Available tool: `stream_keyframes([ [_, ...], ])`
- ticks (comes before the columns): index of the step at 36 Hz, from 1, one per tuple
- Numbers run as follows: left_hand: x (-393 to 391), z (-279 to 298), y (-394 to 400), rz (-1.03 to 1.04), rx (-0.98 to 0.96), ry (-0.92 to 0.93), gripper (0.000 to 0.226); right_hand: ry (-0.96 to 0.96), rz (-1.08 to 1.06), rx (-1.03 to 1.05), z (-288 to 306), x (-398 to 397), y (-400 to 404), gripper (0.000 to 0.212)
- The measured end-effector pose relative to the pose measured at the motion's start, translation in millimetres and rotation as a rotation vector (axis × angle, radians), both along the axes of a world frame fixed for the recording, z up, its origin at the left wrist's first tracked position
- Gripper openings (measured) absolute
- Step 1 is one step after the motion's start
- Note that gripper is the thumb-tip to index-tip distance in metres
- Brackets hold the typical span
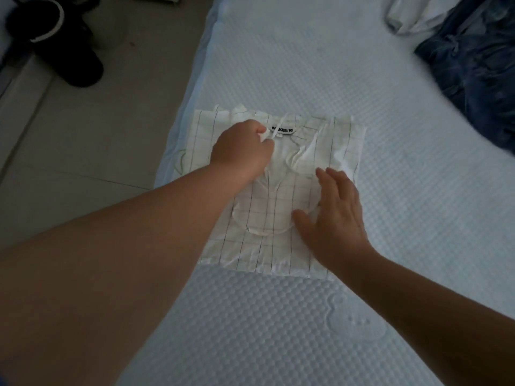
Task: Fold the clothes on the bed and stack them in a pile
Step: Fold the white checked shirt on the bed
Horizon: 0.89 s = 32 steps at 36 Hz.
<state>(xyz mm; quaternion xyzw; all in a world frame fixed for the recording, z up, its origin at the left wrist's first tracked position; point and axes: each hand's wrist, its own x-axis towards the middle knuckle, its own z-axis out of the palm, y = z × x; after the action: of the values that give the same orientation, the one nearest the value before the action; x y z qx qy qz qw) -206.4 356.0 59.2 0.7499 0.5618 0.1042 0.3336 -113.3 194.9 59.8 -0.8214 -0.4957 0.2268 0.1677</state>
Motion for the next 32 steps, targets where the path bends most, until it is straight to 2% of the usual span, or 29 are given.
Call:
stream_keyframes([
  [3, 22, -5, 9, -0.089, 0.059, 0.198, 0.023, -0.007, 0.096, -0.001, -13, 4, -12, 0.065],
  [6, 33, -10, 13, -0.13, 0.031, 0.354, 0.017, 0.02, 0.101, -0.004, -23, 2, -17, 0.056],
  [11, 41, -7, 22, -0.071, -0.121, 0.377, 0.012, 0.031, 0.081, 0.003, -25, 2, -13, 0.054],
  [13, 44, -2, 26, -0.017, -0.161, 0.24, 0.011, 0.033, 0.093, -0.003, -24, 3, -12, 0.054],
  [16, 44, 18, 29, 0.012, -0.228, -0.103, 0.01, 0.025, 0.111, -0.019, -23, 5, -11, 0.053],
  [18, 39, 35, 29, -0.032, -0.36, -0.307, 0.013, 0.022, 0.112, -0.026, -23, 6, -9, 0.053],
  [20, 34, 49, 27, -0.15, -0.445, -0.378, 0.019, 0.018, 0.113, -0.043, -23, 6, -7, 0.052],
  [22, 28, 57, 23, -0.303, -0.368, -0.279, 0.009, 0.027, 0.114, -0.056, -21, 6, -5, 0.052],
  [25, 8, 56, 11, -0.431, -0.265, -0.191, 0.017, 0.074, 0.101, -0.065, -15, 9, -3, 0.054],
  [28, -18, 41, -1, -0.454, -0.178, -0.109, 0.027, 0.132, -0.009, 0.043, -3, 14, 4, 0.058],
  [30, -30, 31, -5, -0.455, -0.077, -0.089, 0.021, 0.088, -0.084, 0.165, 5, 21, 18, 0.061],
  [32, -36, 24, -8, -0.458, 0.018, -0.063, 0.015, -0.003, -0.061, 0.189, 13, 30, 38, 0.067],
])
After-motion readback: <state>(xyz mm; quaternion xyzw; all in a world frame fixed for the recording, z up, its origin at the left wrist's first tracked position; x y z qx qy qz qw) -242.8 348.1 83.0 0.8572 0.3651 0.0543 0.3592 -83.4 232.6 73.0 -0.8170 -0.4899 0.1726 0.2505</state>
